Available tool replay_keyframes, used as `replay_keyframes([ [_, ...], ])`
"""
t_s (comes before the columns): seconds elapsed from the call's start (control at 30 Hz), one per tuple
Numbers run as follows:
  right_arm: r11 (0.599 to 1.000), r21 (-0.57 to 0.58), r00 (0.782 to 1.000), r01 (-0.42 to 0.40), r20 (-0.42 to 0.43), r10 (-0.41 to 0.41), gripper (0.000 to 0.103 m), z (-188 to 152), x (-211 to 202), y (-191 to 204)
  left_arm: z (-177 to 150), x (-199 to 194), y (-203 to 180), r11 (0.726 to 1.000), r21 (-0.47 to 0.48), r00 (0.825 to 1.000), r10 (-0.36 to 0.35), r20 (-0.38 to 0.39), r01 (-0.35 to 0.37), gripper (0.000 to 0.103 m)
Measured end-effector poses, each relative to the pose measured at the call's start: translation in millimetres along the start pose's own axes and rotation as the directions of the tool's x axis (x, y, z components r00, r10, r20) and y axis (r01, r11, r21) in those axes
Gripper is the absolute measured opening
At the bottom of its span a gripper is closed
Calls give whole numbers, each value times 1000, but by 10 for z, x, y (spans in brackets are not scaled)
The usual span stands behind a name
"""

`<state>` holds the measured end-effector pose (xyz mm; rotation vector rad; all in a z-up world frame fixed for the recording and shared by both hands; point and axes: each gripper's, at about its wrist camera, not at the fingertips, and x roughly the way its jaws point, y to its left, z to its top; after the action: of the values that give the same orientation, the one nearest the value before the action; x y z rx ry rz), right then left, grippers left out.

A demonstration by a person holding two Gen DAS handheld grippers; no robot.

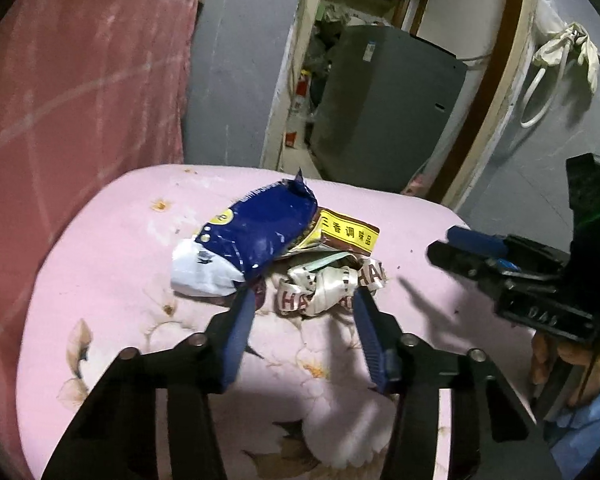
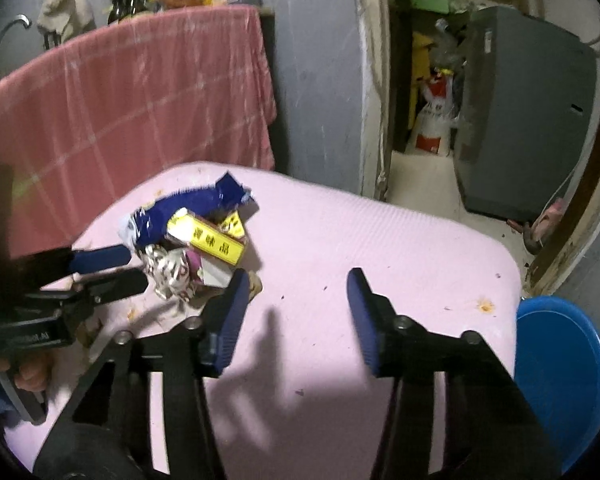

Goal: Collect trash
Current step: 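Move both tools back over the remaining trash on the table, then grasp the white printed wrapper with the left tool while the right tool grasps another brown lump, lift both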

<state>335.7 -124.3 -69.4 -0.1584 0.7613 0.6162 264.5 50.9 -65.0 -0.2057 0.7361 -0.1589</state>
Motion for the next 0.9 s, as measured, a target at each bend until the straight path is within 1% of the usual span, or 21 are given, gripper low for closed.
replay_keyframes([
  [0.07, 1000, -11, 1000, -3, -26, 3, 40, 2, 61, 17, 16, 31, -1, 1000, -8, 1000, -5, -17, 5, 39],
  [0.13, 1000, -21, 999, -10, -53, 9, 38, 3, 120, 38, 33, 53, 13, 999, -27, 999, -18, -30, 17, 38],
  [0.27, 999, -35, 996, -35, -79, 32, 35, 20, 200, 82, 87, 91, 33, 998, -58, 998, -41, -44, 39, 38],
  [0.33, 998, -44, 995, -45, -94, 40, 34, 29, 237, 106, 96, 95, 34, 997, -56, 998, -49, -50, 47, 33],
  [0.53, 994, -77, 988, -76, -142, 64, 32, 41, 385, 178, 135, 123, -4, 998, -47, 996, -53, -69, 50, 27],
  [0.63, 993, -83, 986, -85, -152, 72, 32, 37, 416, 192, 139, 136, -7, 998, -44, 995, -55, -78, 51, 25],
  [0.67, 993, -83, 985, -87, -153, 74, 32, 43, 423, 195, 142, 143, -15, 998, -41, 995, -52, -83, 48, 22],
  [0.7, 993, -84, 985, -88, -156, 75, 31, 45, 436, 196, 140, 156, -24, 998, -35, 995, -46, -93, 43, 14],
  [0.73, 992, -86, 985, -88, -159, 74, 31, 55, 457, 209, 138, 175, -35, 999, -29, 993, -40, -108, 37, 9],
  [0.8, 992, -91, 984, -89, -164, 73, 31, 58, 477, 222, 122, 219, -47, 999, -27, 991, -34, -130, 31, 9],
  [0.9, 992, -81, 983, -92, -163, 78, 27, 74, 496, 219, 110, 222, -46, 999, -31, 991, -36, -131, 32, 9],
])
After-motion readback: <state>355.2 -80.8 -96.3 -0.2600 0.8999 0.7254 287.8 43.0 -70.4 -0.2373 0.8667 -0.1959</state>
